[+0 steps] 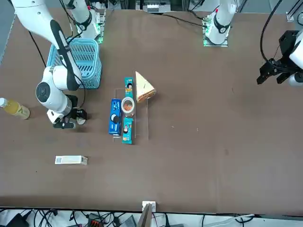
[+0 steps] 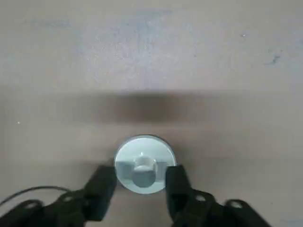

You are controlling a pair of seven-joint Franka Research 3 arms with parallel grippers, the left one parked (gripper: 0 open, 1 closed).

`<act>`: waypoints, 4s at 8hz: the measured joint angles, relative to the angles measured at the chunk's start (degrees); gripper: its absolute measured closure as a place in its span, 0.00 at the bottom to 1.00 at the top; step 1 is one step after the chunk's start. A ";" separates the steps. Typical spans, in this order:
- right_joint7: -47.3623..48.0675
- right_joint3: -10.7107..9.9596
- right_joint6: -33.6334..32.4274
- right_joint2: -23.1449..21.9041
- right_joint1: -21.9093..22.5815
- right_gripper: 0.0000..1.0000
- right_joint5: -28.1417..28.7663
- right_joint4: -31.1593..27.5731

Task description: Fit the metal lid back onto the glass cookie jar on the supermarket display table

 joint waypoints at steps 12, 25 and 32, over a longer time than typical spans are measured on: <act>6.64 0.43 -25.10 -3.01 3.46 0.74 0.10 20.83; 52.15 0.87 -27.47 -3.65 29.55 0.74 -0.38 28.91; 55.38 0.86 -27.87 -0.54 32.47 0.74 -0.38 28.75</act>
